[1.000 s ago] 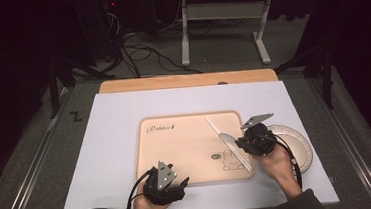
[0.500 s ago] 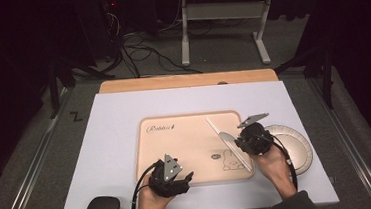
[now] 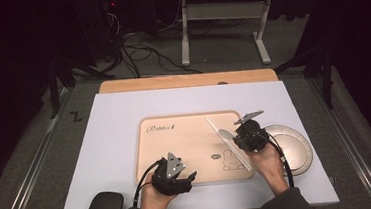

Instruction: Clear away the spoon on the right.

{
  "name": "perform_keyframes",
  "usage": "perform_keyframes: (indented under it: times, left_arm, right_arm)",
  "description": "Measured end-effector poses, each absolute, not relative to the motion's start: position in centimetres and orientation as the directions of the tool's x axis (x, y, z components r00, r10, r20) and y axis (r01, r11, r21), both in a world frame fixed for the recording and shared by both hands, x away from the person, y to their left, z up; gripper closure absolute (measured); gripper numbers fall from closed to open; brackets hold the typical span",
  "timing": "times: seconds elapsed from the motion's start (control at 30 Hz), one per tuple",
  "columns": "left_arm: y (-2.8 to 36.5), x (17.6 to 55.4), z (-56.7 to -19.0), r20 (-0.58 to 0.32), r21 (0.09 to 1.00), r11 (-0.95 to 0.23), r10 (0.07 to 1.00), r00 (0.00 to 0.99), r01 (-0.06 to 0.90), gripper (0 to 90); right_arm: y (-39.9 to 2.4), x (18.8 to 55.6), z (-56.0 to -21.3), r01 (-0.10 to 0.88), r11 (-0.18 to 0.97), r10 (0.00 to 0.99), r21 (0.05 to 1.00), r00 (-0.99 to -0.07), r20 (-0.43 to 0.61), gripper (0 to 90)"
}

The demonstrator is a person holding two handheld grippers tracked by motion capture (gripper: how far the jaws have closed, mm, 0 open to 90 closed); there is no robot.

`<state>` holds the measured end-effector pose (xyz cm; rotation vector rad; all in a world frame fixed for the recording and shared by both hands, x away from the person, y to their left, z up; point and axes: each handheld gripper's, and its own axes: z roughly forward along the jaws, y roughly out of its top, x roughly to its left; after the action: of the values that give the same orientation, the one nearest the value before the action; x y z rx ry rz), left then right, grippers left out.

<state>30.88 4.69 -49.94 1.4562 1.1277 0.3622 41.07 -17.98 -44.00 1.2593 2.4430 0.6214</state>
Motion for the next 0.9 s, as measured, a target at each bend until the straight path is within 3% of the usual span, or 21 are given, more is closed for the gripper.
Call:
perform_keyframes:
  times: [0.9]
  left_arm:
    - [4.9, 30.4, -49.6, -0.402, 0.888, 0.195, 0.768, 0.499, 0.416, 33.0]
  right_arm:
    - [-17.4, 45.3, -45.8, 0.783, 0.452, 0.886, 0.428, -0.451, -0.112, 84.1]
